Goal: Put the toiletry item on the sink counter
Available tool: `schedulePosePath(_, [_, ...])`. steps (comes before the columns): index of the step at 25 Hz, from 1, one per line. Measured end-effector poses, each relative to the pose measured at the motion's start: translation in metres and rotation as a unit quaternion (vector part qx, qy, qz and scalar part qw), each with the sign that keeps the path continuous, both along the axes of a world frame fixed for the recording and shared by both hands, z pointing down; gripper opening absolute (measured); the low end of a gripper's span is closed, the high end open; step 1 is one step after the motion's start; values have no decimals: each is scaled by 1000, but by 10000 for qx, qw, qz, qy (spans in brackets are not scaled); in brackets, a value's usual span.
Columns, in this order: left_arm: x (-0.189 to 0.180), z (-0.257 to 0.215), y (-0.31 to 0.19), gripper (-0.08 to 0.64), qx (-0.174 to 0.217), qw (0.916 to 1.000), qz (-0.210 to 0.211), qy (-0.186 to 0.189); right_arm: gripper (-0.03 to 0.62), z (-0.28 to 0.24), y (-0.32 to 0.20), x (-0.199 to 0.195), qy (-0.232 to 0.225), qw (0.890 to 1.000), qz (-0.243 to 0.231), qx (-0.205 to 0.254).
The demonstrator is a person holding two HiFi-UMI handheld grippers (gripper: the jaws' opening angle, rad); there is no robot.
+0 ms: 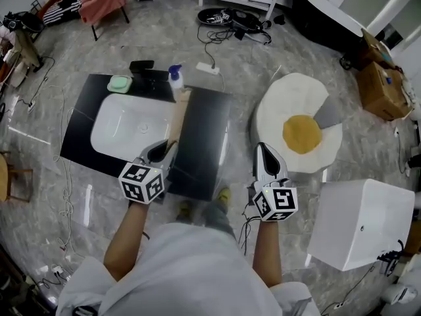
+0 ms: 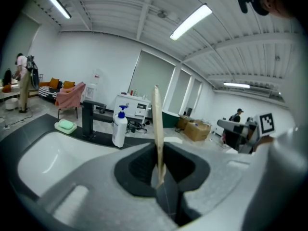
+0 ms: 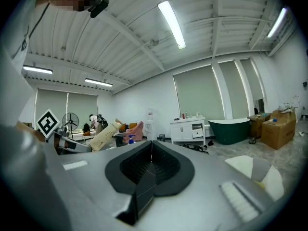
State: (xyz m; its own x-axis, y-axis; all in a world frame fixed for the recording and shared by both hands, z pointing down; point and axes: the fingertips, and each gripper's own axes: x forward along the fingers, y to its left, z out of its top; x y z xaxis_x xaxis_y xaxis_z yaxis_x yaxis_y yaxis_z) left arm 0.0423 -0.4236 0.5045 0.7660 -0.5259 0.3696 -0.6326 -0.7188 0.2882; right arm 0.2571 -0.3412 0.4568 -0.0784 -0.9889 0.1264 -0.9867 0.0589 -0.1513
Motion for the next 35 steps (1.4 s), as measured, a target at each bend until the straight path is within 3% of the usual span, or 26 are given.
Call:
schedulePosePath(19, [36, 79, -16, 51, -773, 9953, -18, -581, 3, 53, -24, 28, -263, 9987, -161, -415])
schedulePosePath(35, [53, 163, -26, 52, -1464, 9804, -93, -1316, 5, 96, -44, 39, -414, 9966, -265, -656])
